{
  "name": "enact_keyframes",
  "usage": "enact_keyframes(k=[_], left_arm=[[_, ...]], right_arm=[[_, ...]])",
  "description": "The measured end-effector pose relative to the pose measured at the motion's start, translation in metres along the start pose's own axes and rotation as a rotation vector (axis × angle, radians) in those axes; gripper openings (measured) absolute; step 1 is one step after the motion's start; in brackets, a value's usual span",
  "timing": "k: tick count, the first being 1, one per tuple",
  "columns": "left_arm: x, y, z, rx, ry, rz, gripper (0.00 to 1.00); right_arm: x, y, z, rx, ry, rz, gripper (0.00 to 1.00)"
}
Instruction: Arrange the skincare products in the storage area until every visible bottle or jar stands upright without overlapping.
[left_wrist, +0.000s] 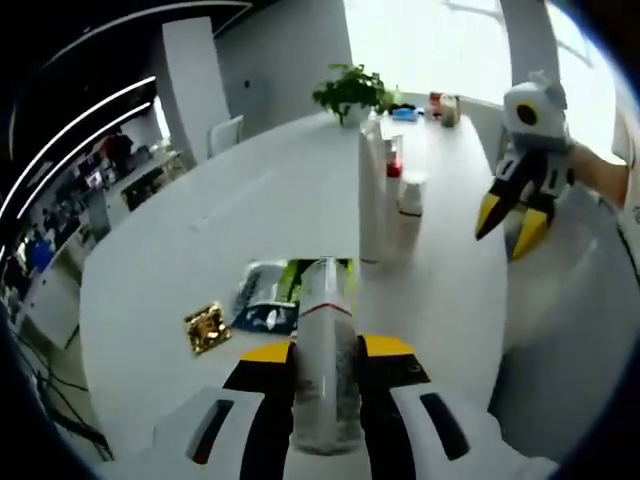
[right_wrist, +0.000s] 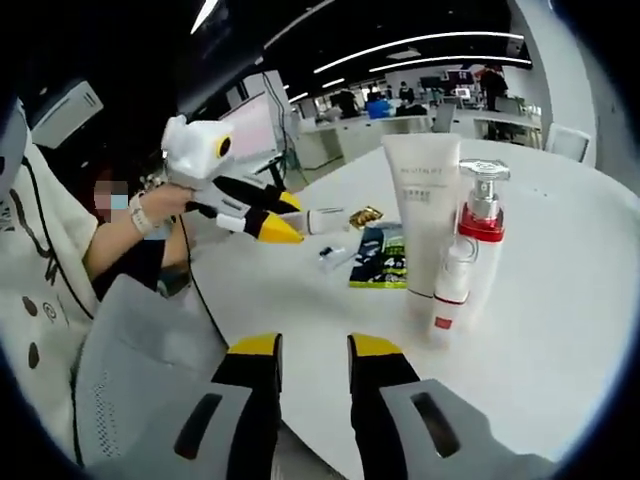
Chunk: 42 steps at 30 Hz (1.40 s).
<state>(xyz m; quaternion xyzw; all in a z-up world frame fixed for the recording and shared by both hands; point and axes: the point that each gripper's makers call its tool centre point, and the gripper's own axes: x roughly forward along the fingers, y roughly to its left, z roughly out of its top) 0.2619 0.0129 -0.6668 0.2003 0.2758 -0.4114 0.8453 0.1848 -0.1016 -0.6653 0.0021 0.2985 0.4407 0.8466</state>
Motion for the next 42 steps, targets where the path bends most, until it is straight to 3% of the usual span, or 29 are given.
enact_keyframes(k=[10, 16, 21, 23, 24, 29, 30, 35, 42], left_arm=[[-0.008, -0.021, 0.002, -0.016, -0.022, -0.006, 0.19], [-0.015, -0.036, 0.010, -0.023, -0.056, -0.002, 0.19], [-0.018, -0.045, 0.018, -0.038, -0.092, 0.005, 0.19], [-0.019, -0.049, 0.021, -0.041, -0.104, 0.005, 0.19], [-0.019, -0.052, 0.023, -0.043, -0.112, 0.003, 0.19], [-0.021, -0.064, 0.032, -0.044, -0.138, -0.009, 0.19], [-0.021, -0.066, 0.034, -0.042, -0.147, -0.010, 0.19], [-0.022, -0.073, 0.043, -0.044, -0.177, -0.019, 0.19], [-0.023, -0.084, 0.049, -0.048, -0.197, -0.040, 0.19]], right_arm=[[0.005, 0.008, 0.008, 0.067, -0.053, 0.027, 0.29], [0.009, 0.017, 0.020, 0.153, -0.138, 0.059, 0.30], [0.009, 0.012, 0.030, 0.207, -0.219, 0.050, 0.32], [0.010, 0.013, 0.031, 0.239, -0.223, 0.069, 0.32], [0.010, 0.014, 0.038, 0.284, -0.270, 0.083, 0.32], [0.007, 0.013, 0.045, 0.331, -0.303, 0.101, 0.33], [0.006, 0.012, 0.050, 0.365, -0.337, 0.109, 0.34], [0.008, 0.013, 0.050, 0.396, -0.342, 0.136, 0.34], [0.006, 0.016, 0.058, 0.498, -0.409, 0.174, 0.34]])
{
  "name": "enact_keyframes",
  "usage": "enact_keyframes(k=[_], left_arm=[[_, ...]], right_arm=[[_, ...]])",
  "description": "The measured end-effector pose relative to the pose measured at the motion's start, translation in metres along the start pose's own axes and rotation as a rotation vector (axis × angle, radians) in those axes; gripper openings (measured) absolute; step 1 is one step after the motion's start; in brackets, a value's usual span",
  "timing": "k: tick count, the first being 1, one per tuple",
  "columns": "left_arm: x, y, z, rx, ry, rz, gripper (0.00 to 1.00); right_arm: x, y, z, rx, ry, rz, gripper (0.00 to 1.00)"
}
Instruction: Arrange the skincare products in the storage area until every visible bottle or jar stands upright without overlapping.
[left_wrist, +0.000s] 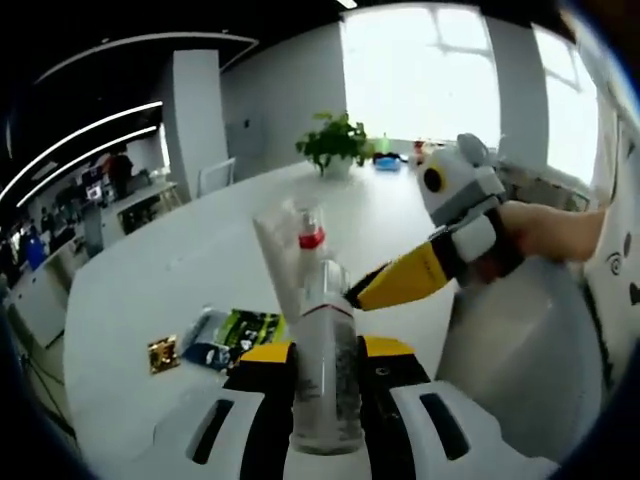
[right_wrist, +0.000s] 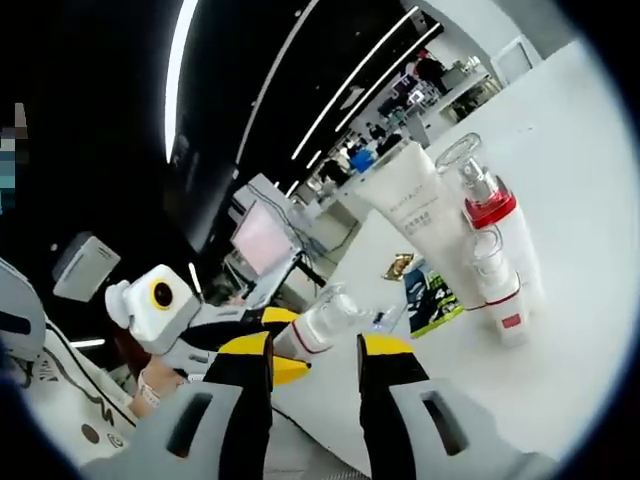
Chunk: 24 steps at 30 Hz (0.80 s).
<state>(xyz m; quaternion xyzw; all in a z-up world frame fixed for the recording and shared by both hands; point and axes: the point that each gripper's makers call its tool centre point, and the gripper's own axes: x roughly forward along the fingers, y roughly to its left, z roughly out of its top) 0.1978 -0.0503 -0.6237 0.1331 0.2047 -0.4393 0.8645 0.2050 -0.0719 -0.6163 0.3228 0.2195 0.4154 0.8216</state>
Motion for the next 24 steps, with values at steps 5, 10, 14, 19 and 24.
enact_keyframes(k=[5, 10, 14, 19, 24], left_arm=[[0.001, -0.004, 0.004, -0.001, -0.016, 0.001, 0.19], [0.003, -0.009, 0.004, 0.051, -0.003, 0.006, 0.19], [0.002, -0.014, 0.008, 0.070, -0.001, 0.001, 0.19], [0.005, -0.019, 0.008, 0.134, 0.014, 0.002, 0.19], [0.008, -0.017, 0.002, 0.262, 0.060, 0.044, 0.19]], right_arm=[[-0.001, -0.001, 0.003, 0.049, -0.027, 0.004, 0.33], [0.000, -0.002, 0.000, 0.123, -0.039, 0.019, 0.31], [-0.001, -0.004, 0.003, 0.169, -0.068, 0.011, 0.28], [-0.001, -0.004, 0.004, 0.171, -0.073, 0.005, 0.27], [-0.001, -0.003, 0.007, 0.196, -0.089, 0.013, 0.25]])
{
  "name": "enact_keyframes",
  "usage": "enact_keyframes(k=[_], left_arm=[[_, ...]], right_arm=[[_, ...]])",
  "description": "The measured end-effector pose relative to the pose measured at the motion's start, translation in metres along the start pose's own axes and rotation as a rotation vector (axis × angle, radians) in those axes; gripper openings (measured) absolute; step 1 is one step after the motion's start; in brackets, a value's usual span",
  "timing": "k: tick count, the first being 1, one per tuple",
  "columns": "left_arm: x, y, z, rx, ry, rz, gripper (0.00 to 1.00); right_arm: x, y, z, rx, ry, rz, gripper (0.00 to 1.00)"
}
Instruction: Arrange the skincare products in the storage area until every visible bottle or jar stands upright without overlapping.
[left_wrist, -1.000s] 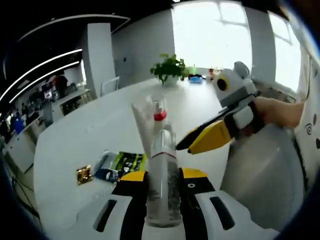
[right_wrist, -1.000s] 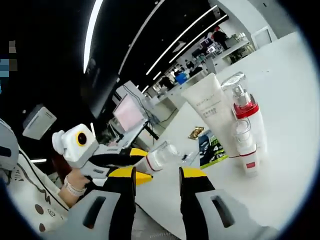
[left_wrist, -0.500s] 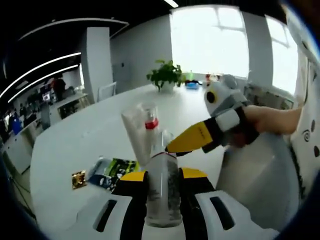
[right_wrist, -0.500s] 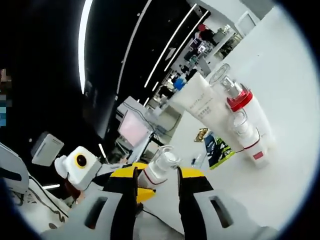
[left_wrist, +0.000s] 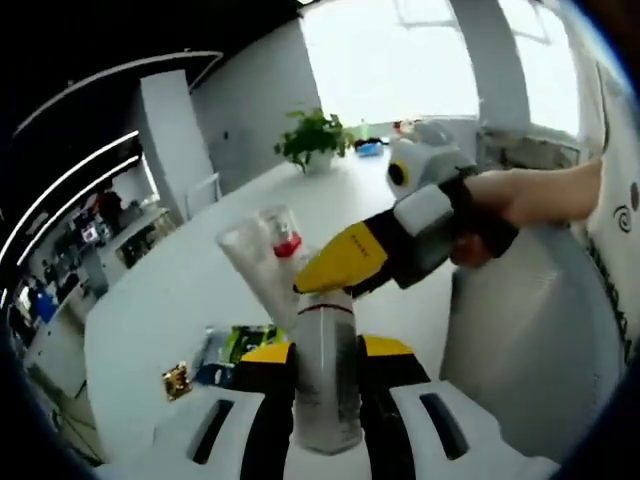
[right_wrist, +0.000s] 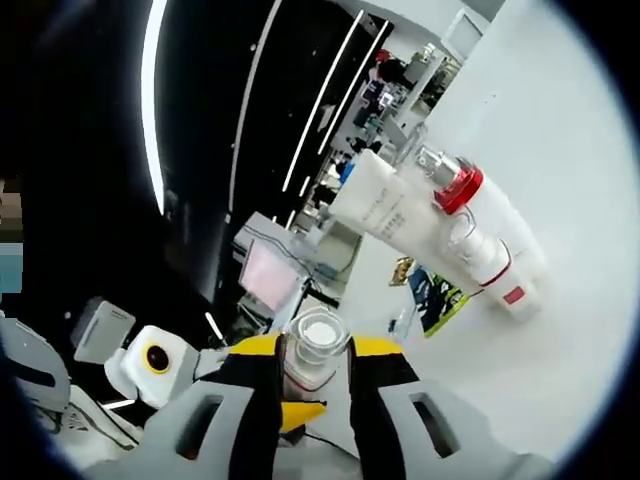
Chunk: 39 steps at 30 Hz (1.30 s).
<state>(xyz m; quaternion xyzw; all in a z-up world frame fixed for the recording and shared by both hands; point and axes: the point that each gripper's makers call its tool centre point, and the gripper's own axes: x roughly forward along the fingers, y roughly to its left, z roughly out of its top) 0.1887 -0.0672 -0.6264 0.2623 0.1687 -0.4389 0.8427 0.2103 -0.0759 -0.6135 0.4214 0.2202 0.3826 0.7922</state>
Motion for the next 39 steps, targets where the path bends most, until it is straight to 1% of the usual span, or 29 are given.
enact_keyframes(k=[1, 2, 5, 9, 10, 12, 15, 17, 19, 20, 22, 26, 27, 29, 32, 35, 38, 39], left_arm=[[0.002, -0.001, -0.002, 0.029, 0.016, 0.003, 0.19], [0.003, -0.002, -0.002, 0.038, 0.021, 0.007, 0.19], [0.005, -0.003, 0.000, 0.050, 0.019, 0.018, 0.19], [0.008, -0.002, 0.004, 0.062, 0.005, 0.026, 0.19], [0.010, -0.002, 0.004, 0.066, 0.012, 0.026, 0.19], [0.010, -0.001, 0.005, 0.076, 0.007, 0.033, 0.19], [0.010, -0.001, 0.005, 0.091, 0.007, 0.023, 0.20], [0.011, -0.004, 0.002, 0.111, 0.021, -0.006, 0.21], [0.011, -0.002, 0.002, 0.118, 0.013, -0.002, 0.21], [0.010, -0.002, 0.002, 0.114, 0.013, -0.012, 0.21], [0.010, -0.001, 0.002, 0.074, 0.001, -0.030, 0.21], [0.009, -0.003, 0.000, 0.041, 0.002, -0.076, 0.22], [0.009, -0.003, 0.000, 0.030, -0.003, -0.087, 0.22], [0.008, -0.007, 0.002, -0.023, -0.020, -0.127, 0.22], [0.006, -0.011, 0.004, -0.066, -0.043, -0.178, 0.21], [0.007, -0.012, 0.005, -0.054, -0.044, -0.181, 0.21], [0.010, -0.015, 0.003, -0.050, -0.038, -0.187, 0.20], [0.010, -0.016, 0.002, -0.048, -0.036, -0.190, 0.20]], right_arm=[[0.000, 0.000, -0.001, -0.001, 0.002, -0.004, 0.24], [0.000, 0.000, -0.001, 0.001, 0.002, -0.005, 0.24], [-0.001, 0.001, 0.000, 0.013, -0.016, 0.006, 0.23], [-0.003, 0.003, 0.005, -0.045, -0.019, -0.010, 0.22], [-0.003, 0.003, 0.004, -0.078, -0.005, -0.014, 0.22], [-0.003, 0.004, 0.007, -0.091, -0.015, -0.016, 0.21], [-0.003, 0.003, 0.008, -0.098, -0.012, -0.018, 0.21], [-0.003, 0.001, 0.007, -0.106, -0.005, -0.022, 0.21], [-0.003, 0.002, 0.007, -0.114, -0.005, -0.018, 0.21], [-0.003, 0.003, 0.006, -0.120, -0.002, -0.015, 0.21], [-0.003, 0.005, 0.007, -0.136, -0.001, -0.010, 0.21], [-0.004, 0.012, 0.007, -0.216, 0.020, 0.018, 0.21], [-0.004, 0.015, 0.007, -0.247, 0.029, 0.033, 0.21], [-0.004, 0.022, 0.006, -0.311, 0.056, 0.072, 0.21], [-0.006, 0.030, 0.005, -0.386, 0.081, 0.098, 0.21], [-0.008, 0.034, 0.003, -0.474, 0.113, 0.114, 0.21], [-0.007, 0.036, 0.001, -0.513, 0.132, 0.120, 0.21], [-0.008, 0.036, -0.001, -0.544, 0.145, 0.128, 0.21]])
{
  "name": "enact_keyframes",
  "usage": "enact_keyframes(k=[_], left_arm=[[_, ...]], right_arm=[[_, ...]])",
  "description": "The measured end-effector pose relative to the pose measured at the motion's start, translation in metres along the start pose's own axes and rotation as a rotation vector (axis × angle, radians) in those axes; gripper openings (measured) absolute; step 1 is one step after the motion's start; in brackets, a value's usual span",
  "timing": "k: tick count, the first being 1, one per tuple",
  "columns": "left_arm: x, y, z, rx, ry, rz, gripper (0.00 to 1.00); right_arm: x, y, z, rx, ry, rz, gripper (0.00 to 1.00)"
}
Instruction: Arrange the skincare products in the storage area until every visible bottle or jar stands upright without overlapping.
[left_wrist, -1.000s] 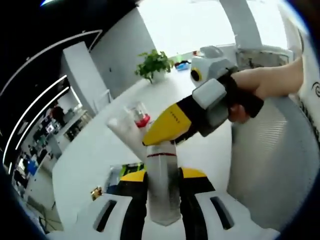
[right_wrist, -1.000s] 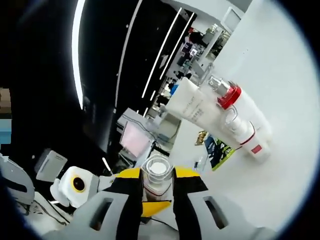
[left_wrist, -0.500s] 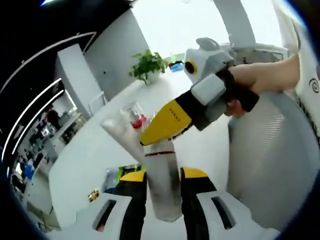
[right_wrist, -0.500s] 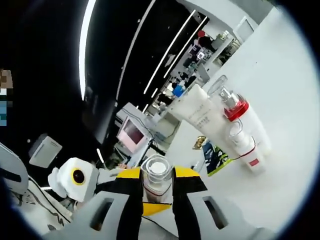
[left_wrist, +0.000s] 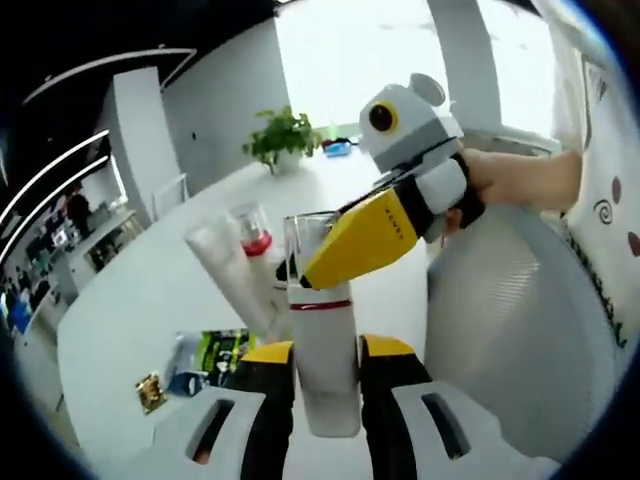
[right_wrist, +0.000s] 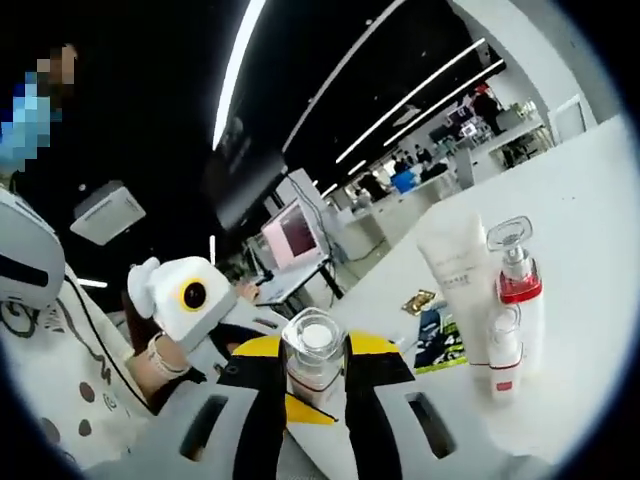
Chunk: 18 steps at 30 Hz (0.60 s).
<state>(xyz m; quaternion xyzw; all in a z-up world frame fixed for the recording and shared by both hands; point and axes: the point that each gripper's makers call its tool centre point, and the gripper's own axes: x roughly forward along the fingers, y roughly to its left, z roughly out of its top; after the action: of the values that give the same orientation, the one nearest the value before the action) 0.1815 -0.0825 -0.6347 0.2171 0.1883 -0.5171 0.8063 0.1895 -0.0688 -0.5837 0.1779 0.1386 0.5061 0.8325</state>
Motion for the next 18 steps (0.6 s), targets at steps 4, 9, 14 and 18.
enact_keyframes(k=[4, 9, 14, 18], left_arm=[[0.000, 0.000, -0.003, -0.004, 0.008, 0.005, 0.19], [-0.002, 0.004, -0.005, -0.034, -0.004, 0.048, 0.17], [-0.001, 0.013, -0.002, -0.069, -0.030, 0.119, 0.17], [-0.002, 0.026, 0.001, -0.017, -0.022, 0.267, 0.16]], right_arm=[[0.000, 0.001, -0.002, -0.009, 0.008, -0.004, 0.21], [-0.001, -0.001, -0.001, 0.013, -0.006, -0.021, 0.22], [0.000, -0.008, 0.004, 0.038, -0.023, -0.096, 0.21], [0.001, -0.016, 0.010, 0.059, -0.059, -0.181, 0.20]])
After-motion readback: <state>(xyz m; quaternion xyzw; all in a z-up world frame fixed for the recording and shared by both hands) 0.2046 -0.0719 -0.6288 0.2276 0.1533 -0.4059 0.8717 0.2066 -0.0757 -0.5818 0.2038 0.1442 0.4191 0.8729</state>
